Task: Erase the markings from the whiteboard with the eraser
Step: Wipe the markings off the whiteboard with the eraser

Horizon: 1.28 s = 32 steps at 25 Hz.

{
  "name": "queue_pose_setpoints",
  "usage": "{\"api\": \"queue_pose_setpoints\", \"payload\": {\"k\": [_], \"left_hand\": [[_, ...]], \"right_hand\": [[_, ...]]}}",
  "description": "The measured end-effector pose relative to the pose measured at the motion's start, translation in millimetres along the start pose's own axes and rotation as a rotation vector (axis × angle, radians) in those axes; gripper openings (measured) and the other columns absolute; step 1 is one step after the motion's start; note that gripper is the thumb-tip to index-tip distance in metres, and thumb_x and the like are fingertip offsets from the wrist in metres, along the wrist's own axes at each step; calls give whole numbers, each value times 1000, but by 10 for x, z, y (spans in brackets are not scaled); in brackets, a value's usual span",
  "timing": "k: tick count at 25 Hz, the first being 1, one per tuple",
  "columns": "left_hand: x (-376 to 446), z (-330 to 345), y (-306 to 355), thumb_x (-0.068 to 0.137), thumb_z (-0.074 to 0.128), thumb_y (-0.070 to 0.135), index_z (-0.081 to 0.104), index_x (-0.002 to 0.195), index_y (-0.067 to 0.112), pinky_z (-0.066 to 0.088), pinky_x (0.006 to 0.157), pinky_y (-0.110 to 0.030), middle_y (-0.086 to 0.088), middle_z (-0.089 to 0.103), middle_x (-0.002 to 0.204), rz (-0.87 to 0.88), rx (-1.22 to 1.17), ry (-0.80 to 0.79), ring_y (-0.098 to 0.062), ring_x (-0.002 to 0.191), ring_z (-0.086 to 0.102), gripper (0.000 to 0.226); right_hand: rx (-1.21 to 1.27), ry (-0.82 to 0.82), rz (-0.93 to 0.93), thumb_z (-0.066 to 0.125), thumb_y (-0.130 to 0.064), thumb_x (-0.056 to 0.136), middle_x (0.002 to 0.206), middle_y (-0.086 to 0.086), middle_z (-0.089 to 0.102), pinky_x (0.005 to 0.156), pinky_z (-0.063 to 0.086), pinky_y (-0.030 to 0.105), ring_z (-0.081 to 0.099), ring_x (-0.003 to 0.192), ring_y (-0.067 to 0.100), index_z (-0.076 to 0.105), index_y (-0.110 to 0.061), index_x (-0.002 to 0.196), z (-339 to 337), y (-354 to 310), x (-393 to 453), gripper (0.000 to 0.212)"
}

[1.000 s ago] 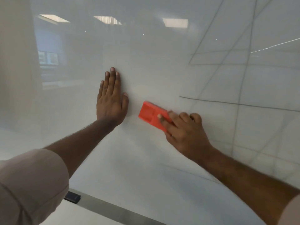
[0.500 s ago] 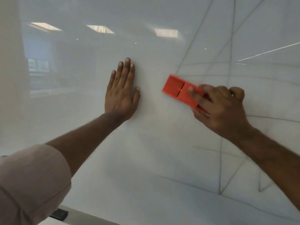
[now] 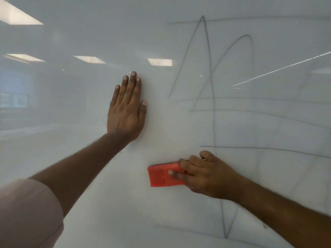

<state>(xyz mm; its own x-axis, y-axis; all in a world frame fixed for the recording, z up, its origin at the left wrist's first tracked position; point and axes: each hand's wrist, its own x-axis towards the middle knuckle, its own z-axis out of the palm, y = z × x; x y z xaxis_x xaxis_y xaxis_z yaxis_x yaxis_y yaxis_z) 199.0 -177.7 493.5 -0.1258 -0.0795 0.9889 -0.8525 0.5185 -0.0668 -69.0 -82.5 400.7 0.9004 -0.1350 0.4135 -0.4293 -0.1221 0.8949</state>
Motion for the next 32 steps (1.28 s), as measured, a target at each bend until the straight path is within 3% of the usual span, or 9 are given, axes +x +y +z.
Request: {"api": "queue_pose_setpoints", "payload": {"k": [4,8,11,14,18,20,27,30,32], "left_hand": [[265,-29,-106,105,27,35,14,161,10,2,128,-34,-6,9,170,5,21,-23,-20,157,4,63],[141,-24,-133,105,24,38,10,162,11,1,128,-34,-3,4,170,-6,48,-60,-18,157,0,64],[161,-13,-140,105,23,38,10,162,11,0,128,-33,-2,4,170,1,48,-47,-18,158,0,64],[166,-5,-134,105,23,38,11,162,11,-1,128,-32,-3,5,170,2,42,-35,-18,158,1,64],[179,-28,-120,104,24,40,12,161,10,-2,128,-30,-4,8,170,0,49,-38,-18,157,3,66],[209,-41,-103,103,25,41,12,162,11,-1,128,-30,-3,8,170,1,44,-43,-18,158,3,68],[245,7,-9,103,21,42,9,161,9,-3,128,-32,-4,3,170,-21,55,-35,-18,158,-2,68],[229,45,42,104,19,41,6,161,7,-3,128,-35,-5,-1,170,-39,68,-29,-20,158,-4,68],[225,44,56,104,20,42,6,161,6,-3,128,-34,-5,-1,170,-34,73,-31,-20,158,-5,69]], "right_hand": [[-176,154,368,54,-38,96,112,8,64,74,32,39,56,84,27,54,-21,140,-214,976,439,47],[-164,198,723,55,-38,90,104,11,58,76,28,38,54,90,31,52,-17,141,-334,1526,806,55],[-71,226,684,59,-35,88,103,11,58,75,32,39,53,88,31,54,-14,140,-254,1270,838,56],[-5,149,379,62,-34,88,103,11,61,72,37,39,53,82,29,57,-14,138,-203,859,587,54],[-139,53,116,57,-38,92,93,9,59,67,35,37,49,76,25,56,-16,138,-280,1121,459,51],[-202,95,209,57,-39,93,90,10,56,66,34,38,49,74,27,54,-15,140,-320,1417,567,53],[-308,288,1037,52,-46,88,81,15,50,62,37,36,38,58,28,53,-13,140,-411,2160,746,62],[-283,365,1140,60,-46,82,87,16,55,63,41,37,51,62,32,54,-12,139,-267,1907,1099,66],[-211,362,1009,64,-46,78,90,15,57,62,40,37,54,64,33,54,-11,139,-170,1672,1463,71]]}}
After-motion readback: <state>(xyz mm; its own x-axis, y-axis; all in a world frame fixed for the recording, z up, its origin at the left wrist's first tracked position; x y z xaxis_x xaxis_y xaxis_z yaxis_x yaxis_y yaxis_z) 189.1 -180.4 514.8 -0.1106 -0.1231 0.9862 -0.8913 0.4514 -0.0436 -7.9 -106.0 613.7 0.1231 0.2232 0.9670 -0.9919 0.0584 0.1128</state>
